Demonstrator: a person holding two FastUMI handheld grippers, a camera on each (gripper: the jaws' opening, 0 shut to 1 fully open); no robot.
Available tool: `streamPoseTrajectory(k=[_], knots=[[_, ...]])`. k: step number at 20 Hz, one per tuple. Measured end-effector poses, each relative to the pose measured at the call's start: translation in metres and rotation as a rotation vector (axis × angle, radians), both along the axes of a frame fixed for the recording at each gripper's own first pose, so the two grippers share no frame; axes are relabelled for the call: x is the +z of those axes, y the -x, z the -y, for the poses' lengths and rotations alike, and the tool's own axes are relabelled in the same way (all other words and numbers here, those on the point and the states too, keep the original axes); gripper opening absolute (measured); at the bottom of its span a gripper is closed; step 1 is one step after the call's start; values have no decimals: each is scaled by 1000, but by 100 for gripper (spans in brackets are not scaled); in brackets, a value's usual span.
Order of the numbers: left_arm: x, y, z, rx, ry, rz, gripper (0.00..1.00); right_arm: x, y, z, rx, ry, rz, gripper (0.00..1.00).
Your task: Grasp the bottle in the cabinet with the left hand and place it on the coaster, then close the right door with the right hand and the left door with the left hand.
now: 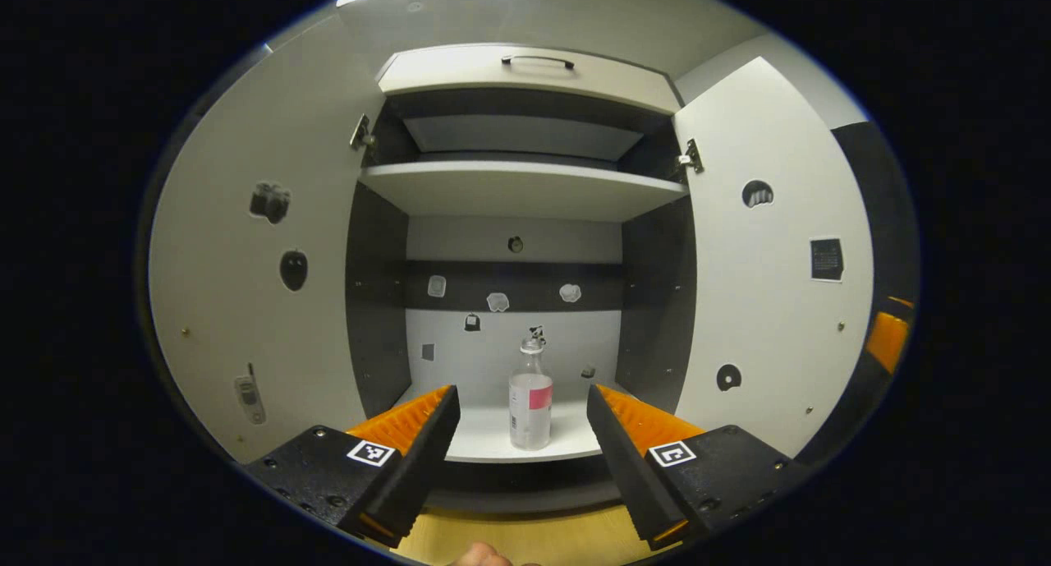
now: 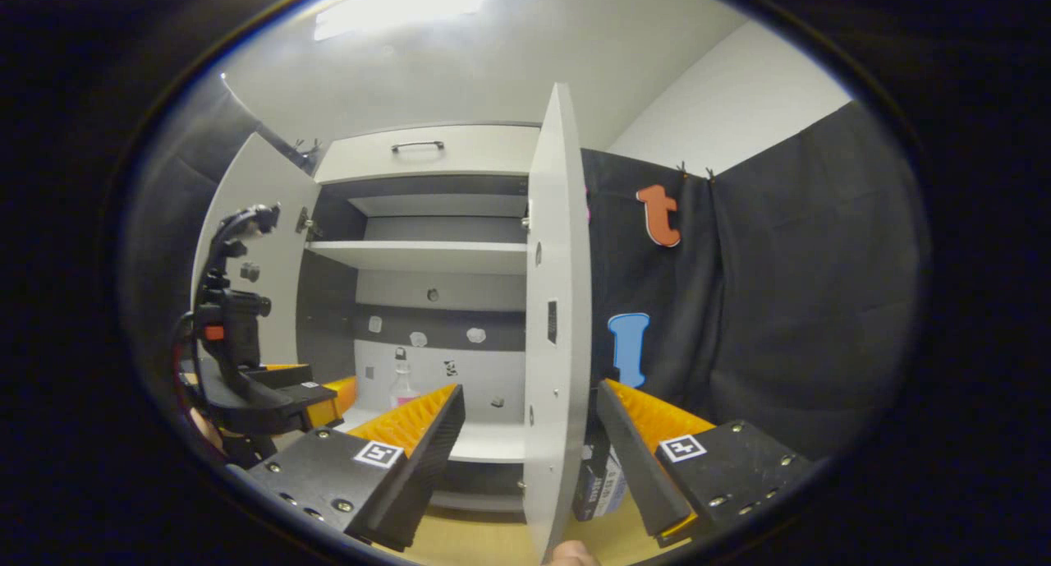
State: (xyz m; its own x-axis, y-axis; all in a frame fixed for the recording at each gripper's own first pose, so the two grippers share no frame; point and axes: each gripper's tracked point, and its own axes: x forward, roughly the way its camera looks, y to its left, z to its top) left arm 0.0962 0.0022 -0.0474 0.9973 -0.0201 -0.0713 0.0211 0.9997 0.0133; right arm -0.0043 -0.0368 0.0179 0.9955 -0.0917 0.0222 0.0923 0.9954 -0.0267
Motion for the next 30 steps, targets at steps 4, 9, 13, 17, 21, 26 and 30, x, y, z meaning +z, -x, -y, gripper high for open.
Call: streamPoseTrajectory(k=[4, 9, 13, 17, 21, 26, 30], knots=[[-24, -53, -1, -11, 0, -31, 96, -2, 9, 27, -89, 37, -8, 98], [-51, -112, 4, -9, -25, -53, 97, -1, 22, 54, -193, 63, -8, 98], [-68, -151, 2, 17, -39, -57, 96, 0, 37, 71, -267, 89, -8, 98], [-91, -182, -4, 59, -10, -111, 97, -1, 49, 87, -325, 94, -11, 98], [-99, -188, 0, 28, 12, -135, 77, -5, 54, 96, -351, 98, -19, 93], [-88, -166, 3, -10, 42, -135, 77, -10, 53, 93, -320, 87, -30, 98], [-69, -126, 13, -111, 45, -98, 77, -10, 50, 85, -262, 73, -23, 98]])
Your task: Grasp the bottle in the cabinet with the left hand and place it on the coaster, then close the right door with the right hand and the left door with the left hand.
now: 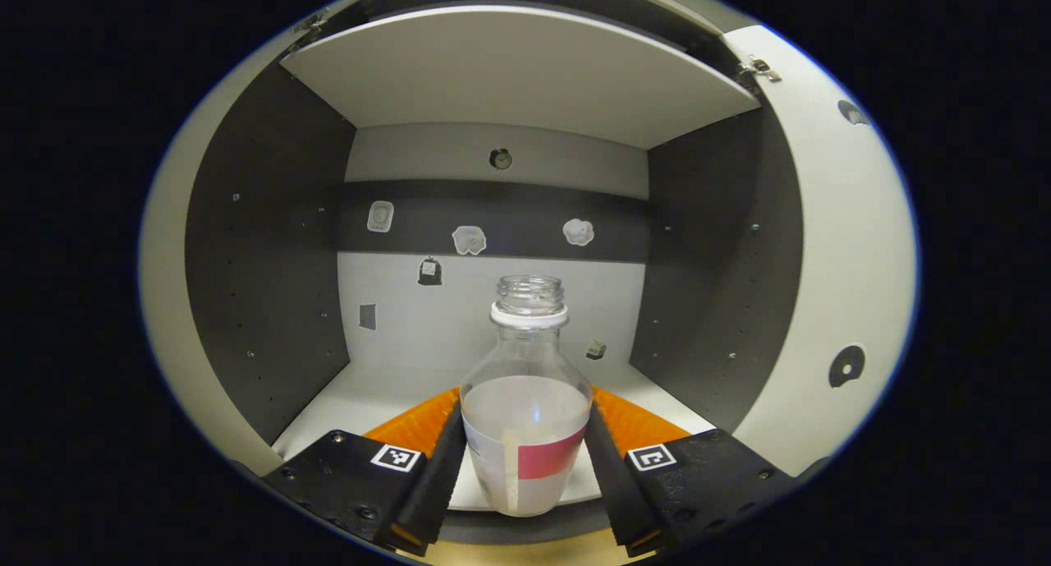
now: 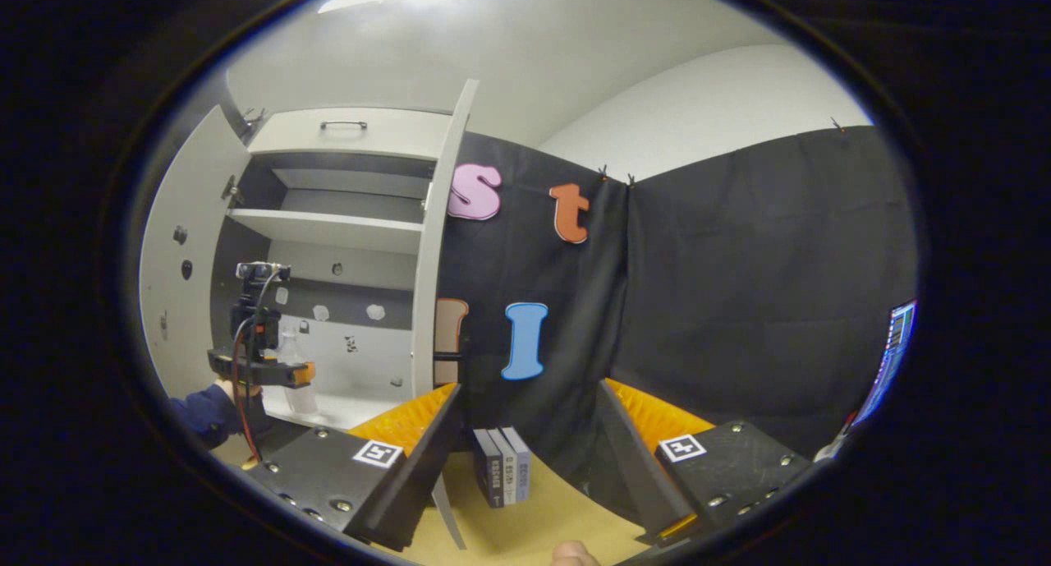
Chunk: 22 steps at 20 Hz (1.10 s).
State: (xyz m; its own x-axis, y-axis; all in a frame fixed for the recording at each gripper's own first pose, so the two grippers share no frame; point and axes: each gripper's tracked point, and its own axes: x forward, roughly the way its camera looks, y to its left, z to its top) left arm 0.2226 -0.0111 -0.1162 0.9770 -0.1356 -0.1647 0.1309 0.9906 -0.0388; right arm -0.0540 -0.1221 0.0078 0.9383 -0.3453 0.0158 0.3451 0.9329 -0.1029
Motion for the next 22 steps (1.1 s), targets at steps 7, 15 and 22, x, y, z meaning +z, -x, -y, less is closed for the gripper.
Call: streamPoseTrajectory(k=[7, 15, 22], knots=[[-2, 94, 6, -126, 44, 52, 76, 6, -12, -19, 132, -28, 32, 98], [-64, 178, 5, -158, 90, 26, 76, 23, -30, -34, 233, -61, 83, 98], [-176, 231, -2, -132, 38, -159, 77, 29, -30, -30, 223, -34, 104, 98]])
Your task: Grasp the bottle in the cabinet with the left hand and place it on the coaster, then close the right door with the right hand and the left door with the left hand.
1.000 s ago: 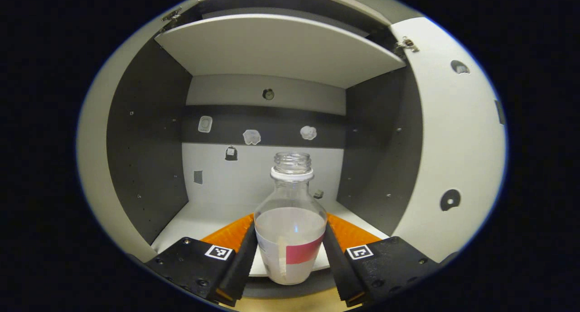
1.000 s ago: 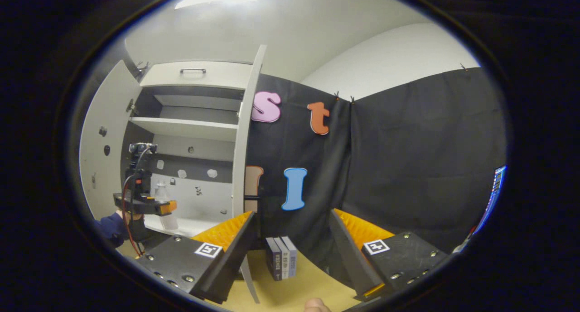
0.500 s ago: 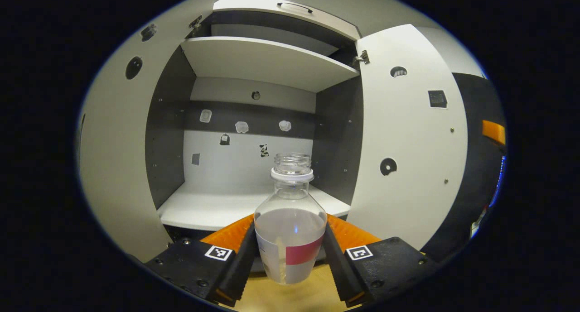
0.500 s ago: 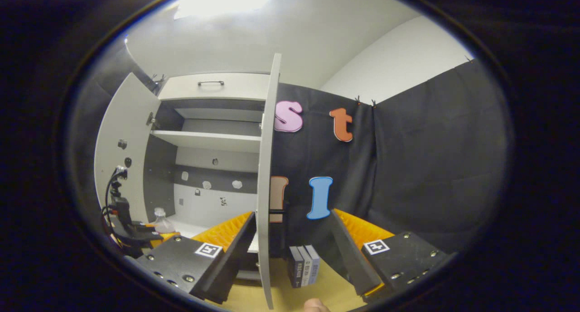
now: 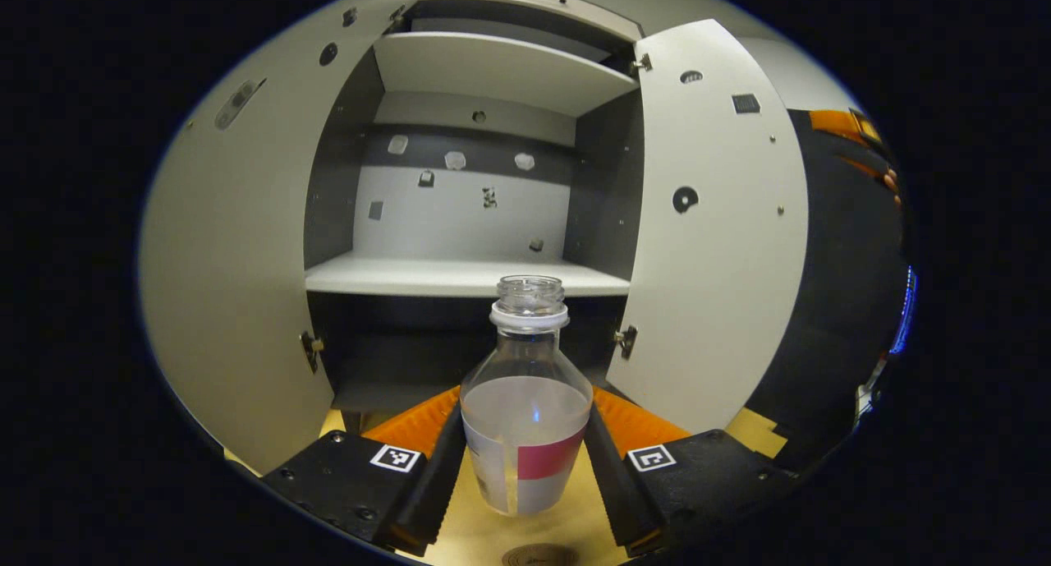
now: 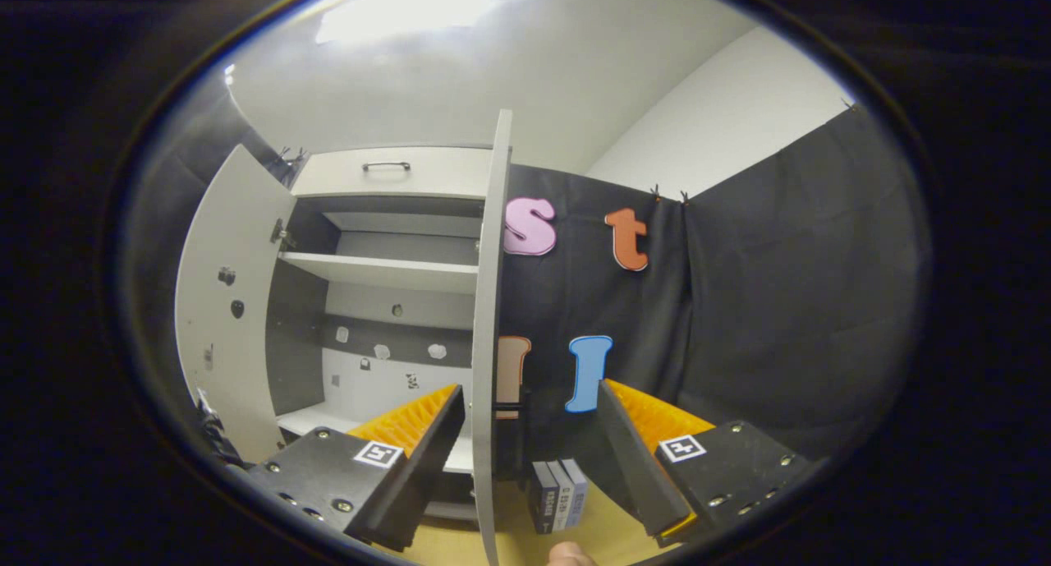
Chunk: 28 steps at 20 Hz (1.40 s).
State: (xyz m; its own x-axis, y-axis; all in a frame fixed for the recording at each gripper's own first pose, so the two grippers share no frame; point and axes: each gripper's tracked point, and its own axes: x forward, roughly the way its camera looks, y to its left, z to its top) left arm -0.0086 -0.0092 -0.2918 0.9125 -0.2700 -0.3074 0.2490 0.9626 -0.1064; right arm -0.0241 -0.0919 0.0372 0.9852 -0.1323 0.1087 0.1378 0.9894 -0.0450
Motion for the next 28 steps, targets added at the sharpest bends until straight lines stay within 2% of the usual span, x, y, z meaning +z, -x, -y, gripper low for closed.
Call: streamPoseTrajectory(k=[4, 9, 11, 13, 20, 21, 27, 28], knots=[[-63, 27, -3, 6, 18, -144, 79, 1, 6, 3, -15, 17, 0, 98], [-112, 51, 1, 16, 35, -260, 77, 7, 15, 5, -31, 22, 12, 98], [-123, 54, 4, 21, 29, -276, 80, 8, 17, 6, -36, 20, 18, 98], [-132, 54, 8, 28, 36, -288, 77, 10, 20, 8, -44, 25, 22, 98], [-160, 59, 17, 23, -5, -337, 78, 7, 25, 17, -77, 33, 9, 100], [-157, 56, 19, 24, -8, -301, 78, 7, 25, 17, -80, 37, 8, 98], [-158, 62, 21, 14, -24, -300, 78, 7, 18, 14, -77, 43, 9, 98], [-165, 68, 20, 15, -28, -329, 78, 5, 17, 11, -71, 38, 8, 98]])
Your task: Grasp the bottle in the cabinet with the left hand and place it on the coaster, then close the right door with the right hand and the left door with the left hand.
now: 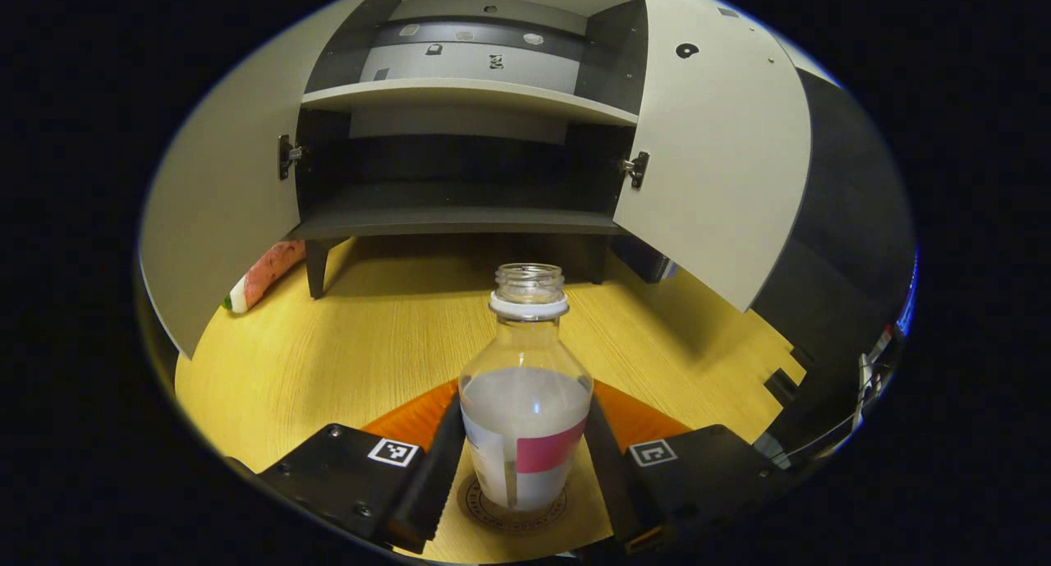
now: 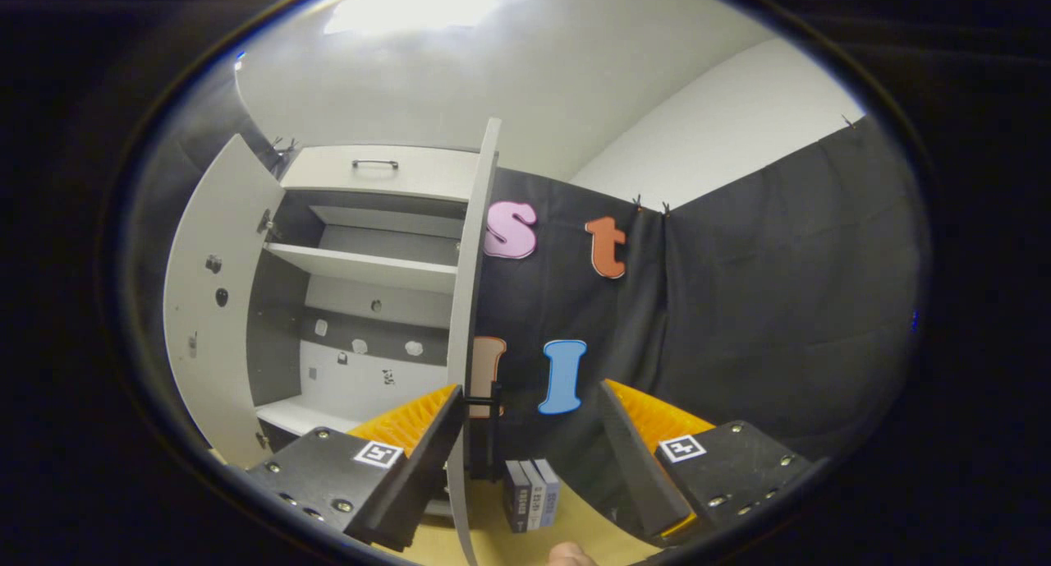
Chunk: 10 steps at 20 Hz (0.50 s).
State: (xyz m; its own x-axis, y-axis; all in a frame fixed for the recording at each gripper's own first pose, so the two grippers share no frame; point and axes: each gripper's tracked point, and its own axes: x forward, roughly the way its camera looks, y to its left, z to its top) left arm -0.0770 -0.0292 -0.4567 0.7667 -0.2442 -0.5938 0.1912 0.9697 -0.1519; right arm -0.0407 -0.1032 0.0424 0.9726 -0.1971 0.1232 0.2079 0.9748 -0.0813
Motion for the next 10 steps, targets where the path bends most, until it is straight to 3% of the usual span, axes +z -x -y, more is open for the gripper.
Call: streamPoseTrajectory(k=[2, 10], knots=[[-12, 16, -3, 6, -1, -54, 78, -1, -4, -4, 12, -2, -1, 98], [-12, 33, -4, 2, -10, -52, 79, -12, -11, -15, 45, 0, -29, 98]])
